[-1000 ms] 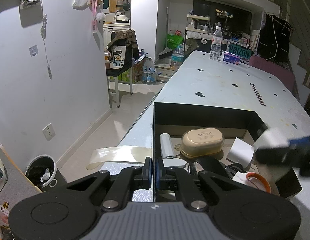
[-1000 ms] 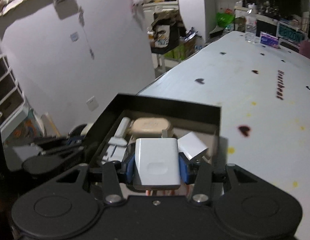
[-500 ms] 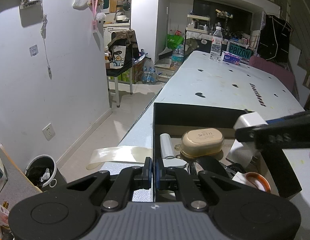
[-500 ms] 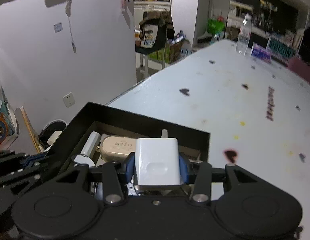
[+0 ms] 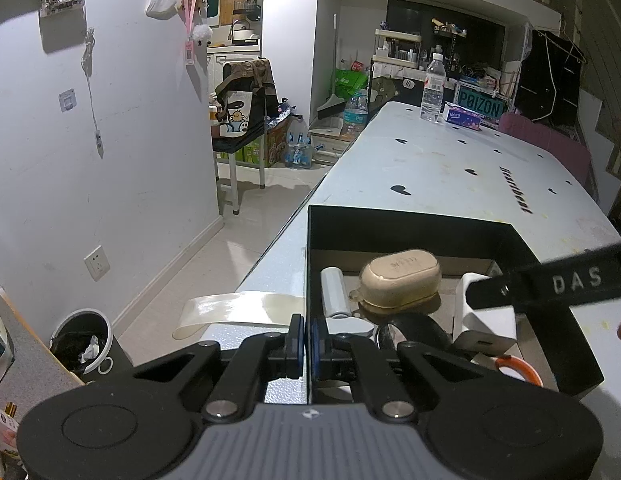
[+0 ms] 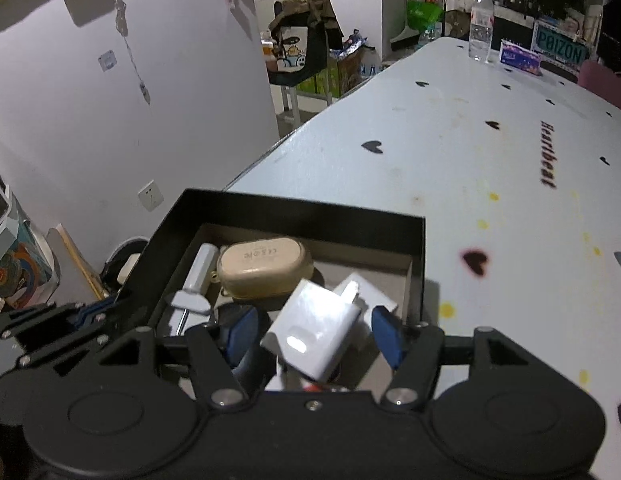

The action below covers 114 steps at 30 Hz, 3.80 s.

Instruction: Organize rigid objects

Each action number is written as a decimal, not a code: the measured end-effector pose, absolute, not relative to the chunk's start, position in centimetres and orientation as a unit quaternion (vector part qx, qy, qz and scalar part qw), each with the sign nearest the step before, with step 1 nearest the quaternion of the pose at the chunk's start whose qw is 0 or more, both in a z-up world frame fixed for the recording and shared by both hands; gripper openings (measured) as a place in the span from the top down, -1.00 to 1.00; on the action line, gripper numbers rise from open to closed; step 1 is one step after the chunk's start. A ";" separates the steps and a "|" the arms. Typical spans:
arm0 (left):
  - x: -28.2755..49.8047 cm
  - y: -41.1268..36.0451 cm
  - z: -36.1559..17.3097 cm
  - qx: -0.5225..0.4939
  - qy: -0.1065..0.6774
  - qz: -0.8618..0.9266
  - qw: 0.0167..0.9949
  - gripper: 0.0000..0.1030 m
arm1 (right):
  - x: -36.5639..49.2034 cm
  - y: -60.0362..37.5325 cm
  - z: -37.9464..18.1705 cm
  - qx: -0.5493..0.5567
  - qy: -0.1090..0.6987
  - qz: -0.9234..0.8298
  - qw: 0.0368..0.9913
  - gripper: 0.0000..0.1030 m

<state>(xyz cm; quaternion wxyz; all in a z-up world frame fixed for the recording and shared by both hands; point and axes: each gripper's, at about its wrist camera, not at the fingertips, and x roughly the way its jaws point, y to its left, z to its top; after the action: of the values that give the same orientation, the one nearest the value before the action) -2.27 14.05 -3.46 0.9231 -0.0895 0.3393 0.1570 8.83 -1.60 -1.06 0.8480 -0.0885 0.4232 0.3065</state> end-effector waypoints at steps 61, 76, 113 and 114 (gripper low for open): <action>-5.0 14.2 0.8 -0.093 0.315 0.140 0.934 -0.07 | 2.5 -9.1 2.4 -0.059 0.333 0.243 0.909 -1.00; -7.7 12.0 0.6 -0.091 0.329 0.153 0.927 -0.71 | 1.2 -10.6 1.3 -0.078 0.335 0.230 0.910 -1.00; -9.6 9.6 0.2 -0.080 0.337 0.201 0.916 -1.00 | 0.5 -12.1 0.6 -0.072 0.345 0.224 0.909 -1.00; -9.6 9.6 0.2 -0.079 0.337 0.201 0.916 -1.00 | 0.5 -12.1 0.6 -0.072 0.345 0.224 0.909 -1.00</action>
<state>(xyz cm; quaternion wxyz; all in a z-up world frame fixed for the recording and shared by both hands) -9.60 9.57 0.19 0.9164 -0.0793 0.3373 0.2005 0.46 -12.06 0.57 0.9087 -0.0721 0.3450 0.2239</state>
